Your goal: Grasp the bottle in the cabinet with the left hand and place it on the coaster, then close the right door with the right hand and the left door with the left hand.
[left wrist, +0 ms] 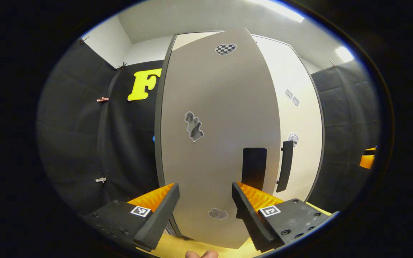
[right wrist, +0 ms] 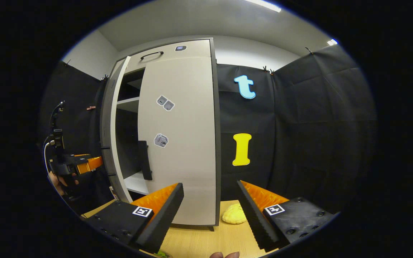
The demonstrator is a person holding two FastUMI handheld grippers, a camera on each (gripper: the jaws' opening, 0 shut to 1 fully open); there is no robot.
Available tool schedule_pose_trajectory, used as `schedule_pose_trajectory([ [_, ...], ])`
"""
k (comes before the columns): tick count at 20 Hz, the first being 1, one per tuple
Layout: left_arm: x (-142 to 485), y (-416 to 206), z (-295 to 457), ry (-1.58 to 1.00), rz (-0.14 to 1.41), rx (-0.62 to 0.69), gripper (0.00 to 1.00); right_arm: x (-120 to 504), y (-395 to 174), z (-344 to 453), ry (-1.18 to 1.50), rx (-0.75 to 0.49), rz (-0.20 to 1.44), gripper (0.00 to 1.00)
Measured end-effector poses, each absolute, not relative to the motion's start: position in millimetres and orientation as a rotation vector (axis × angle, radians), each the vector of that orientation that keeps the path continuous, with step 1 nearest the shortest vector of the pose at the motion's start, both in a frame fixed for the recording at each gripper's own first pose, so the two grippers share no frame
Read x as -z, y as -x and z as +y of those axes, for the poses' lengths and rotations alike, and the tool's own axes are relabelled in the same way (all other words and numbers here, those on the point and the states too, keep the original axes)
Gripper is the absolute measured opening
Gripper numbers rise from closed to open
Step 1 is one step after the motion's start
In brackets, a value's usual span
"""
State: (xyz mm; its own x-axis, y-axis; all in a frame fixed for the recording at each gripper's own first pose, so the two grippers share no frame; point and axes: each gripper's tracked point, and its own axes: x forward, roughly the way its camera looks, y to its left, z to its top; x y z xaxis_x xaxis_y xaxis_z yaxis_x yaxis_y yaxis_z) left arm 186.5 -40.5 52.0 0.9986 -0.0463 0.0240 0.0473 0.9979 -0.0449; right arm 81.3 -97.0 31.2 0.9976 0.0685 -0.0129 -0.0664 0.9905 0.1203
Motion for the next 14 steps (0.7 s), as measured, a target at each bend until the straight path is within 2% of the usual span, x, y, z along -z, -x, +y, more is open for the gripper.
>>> schedule_pose_trajectory([
  [2, -50, -190, -44, 0.055, -0.017, 0.04, 0.94, -30, -83, -100, -0.121, -0.068, 0.021, 0.97],
  [3, -49, -195, -44, 0.056, -0.011, 0.034, 0.92, -30, -84, -101, -0.124, -0.072, 0.022, 0.97],
  [4, -48, -199, -45, 0.061, -0.006, 0.029, 0.95, -29, -85, -102, -0.127, -0.074, 0.024, 0.97],
  [5, -47, -203, -47, 0.071, -0.004, 0.027, 0.92, -29, -86, -103, -0.129, -0.075, 0.027, 0.97],
  [6, -47, -205, -48, 0.082, -0.005, 0.025, 0.94, -28, -86, -104, -0.129, -0.077, 0.029, 0.97],
  [9, -47, -213, -53, 0.103, -0.005, 0.022, 0.92, -27, -89, -106, -0.123, -0.083, 0.031, 0.97],
  [12, -48, -221, -59, 0.104, -0.006, 0.021, 0.97, -26, -91, -108, -0.126, -0.086, 0.036, 0.97],
  [13, -47, -223, -61, 0.104, -0.007, 0.02, 0.92, -25, -92, -109, -0.127, -0.085, 0.037, 0.97],
  [14, -47, -225, -62, 0.103, -0.008, 0.019, 0.94, -25, -94, -110, -0.125, -0.084, 0.037, 0.97],
])
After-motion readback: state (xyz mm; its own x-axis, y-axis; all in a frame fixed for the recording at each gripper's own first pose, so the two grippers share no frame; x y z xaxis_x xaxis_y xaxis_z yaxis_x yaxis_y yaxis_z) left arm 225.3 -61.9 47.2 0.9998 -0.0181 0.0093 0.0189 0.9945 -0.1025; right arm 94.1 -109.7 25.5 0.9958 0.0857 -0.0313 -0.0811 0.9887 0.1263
